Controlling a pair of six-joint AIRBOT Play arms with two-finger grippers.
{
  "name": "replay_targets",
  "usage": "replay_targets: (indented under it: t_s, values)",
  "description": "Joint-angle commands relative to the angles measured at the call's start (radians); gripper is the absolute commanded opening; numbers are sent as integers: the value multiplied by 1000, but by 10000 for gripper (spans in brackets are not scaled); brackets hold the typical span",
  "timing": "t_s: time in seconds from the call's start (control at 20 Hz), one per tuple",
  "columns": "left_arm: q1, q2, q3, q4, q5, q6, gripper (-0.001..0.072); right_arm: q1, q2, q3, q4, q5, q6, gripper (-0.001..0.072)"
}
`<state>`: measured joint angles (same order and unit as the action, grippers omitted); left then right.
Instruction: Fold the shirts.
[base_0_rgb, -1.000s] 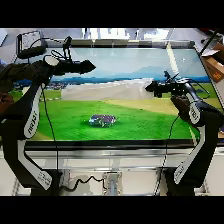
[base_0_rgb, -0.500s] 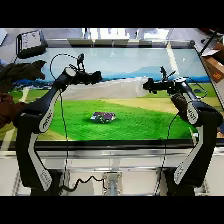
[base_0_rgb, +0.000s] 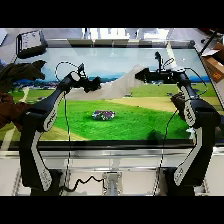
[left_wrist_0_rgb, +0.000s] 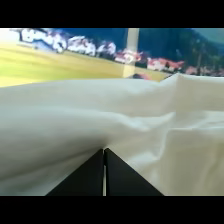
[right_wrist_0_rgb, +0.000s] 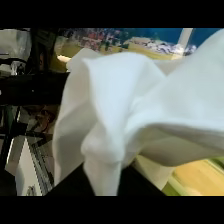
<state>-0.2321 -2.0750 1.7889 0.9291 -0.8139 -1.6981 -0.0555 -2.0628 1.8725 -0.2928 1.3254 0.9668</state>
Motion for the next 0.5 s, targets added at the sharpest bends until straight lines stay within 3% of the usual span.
replay_targets:
  t_s: [0.0, 0.3, 0.45]
  values:
    - [0, -10, 1, 164, -95, -143, 20, 55, 28, 80, -10, -12, -8, 33]
    - [2, -10, 17, 212, -120, -160, 20, 138, 77, 174, -30, -113, -6, 31]
    - [5, 1, 112, 213, -140, -76, 21, 200, 82, 175, -71, -169, -6, 31]
